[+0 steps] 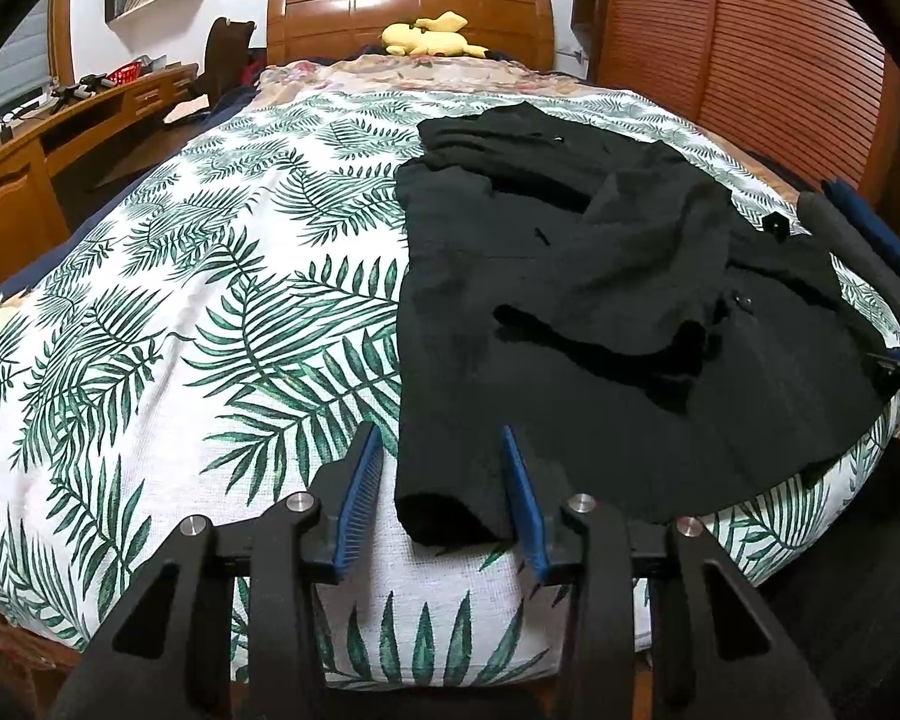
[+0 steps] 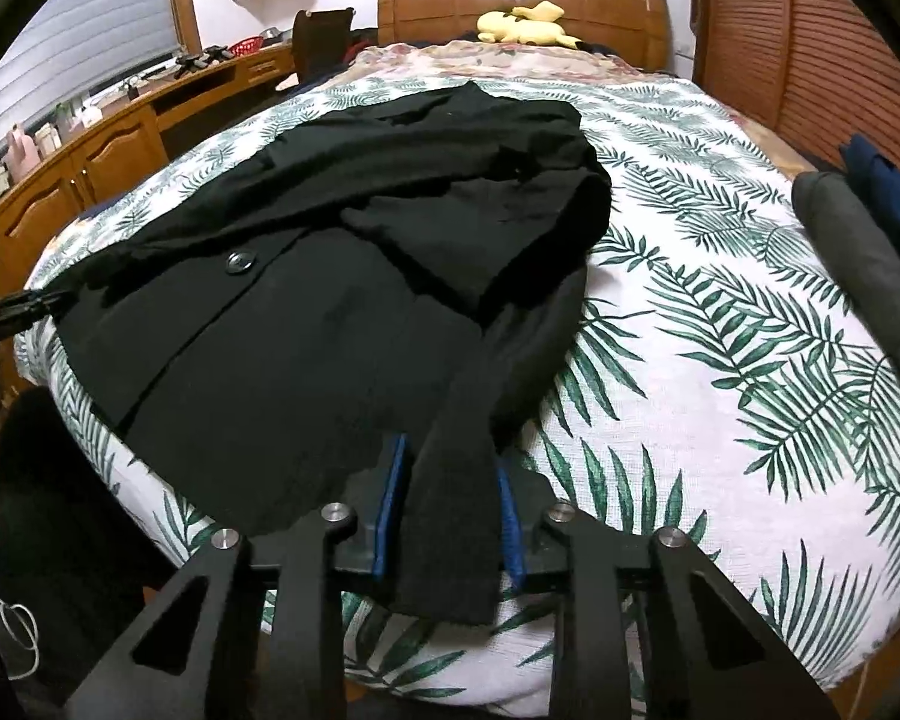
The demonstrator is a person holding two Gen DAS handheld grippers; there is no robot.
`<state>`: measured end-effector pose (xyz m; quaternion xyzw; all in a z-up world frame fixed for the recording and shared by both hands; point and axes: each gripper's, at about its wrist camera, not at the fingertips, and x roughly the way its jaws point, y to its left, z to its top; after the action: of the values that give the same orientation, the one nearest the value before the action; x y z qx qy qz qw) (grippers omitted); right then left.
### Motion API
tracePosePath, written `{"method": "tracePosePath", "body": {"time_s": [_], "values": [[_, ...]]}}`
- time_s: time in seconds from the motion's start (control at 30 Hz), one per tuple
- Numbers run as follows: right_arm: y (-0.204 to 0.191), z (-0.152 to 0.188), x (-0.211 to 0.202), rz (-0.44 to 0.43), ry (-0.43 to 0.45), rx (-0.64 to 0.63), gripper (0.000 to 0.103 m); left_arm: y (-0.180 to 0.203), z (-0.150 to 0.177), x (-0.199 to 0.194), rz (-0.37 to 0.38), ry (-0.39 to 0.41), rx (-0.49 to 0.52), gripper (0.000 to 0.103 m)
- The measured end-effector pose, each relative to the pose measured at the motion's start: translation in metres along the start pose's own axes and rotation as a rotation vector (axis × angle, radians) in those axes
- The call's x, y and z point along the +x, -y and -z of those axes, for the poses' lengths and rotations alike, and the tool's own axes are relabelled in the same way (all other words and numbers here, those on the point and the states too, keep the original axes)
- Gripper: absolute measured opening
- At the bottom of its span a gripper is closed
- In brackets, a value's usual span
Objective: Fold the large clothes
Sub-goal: 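Close the left tool on the coat hem while the right tool grasps the hem too, then lift the hem with both tools, fold it toward the collar, open both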
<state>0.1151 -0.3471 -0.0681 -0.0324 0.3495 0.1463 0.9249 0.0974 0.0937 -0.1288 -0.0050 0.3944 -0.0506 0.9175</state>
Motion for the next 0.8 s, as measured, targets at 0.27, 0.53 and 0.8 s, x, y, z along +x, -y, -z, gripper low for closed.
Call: {"method": "tracePosePath", "body": {"time_s": [0.27,0.53,0.8], "values": [[0.0,0.0,0.0,0.002,-0.005,0.009,0.026,0.001,0.0,0.001,-0.001,0.003,0.006,0.042],[0.006,0.0,0.001,-0.023,-0.01,0.032,0.028,0.001,0.001,0.001,-0.001,0.003,0.006,0.042],[-0.005,-0.028,-0.01,0.005,-0.014,-0.107,0.01,0.012,-0.013,-0.01,0.024,-0.007,0.05,0.005]]}}
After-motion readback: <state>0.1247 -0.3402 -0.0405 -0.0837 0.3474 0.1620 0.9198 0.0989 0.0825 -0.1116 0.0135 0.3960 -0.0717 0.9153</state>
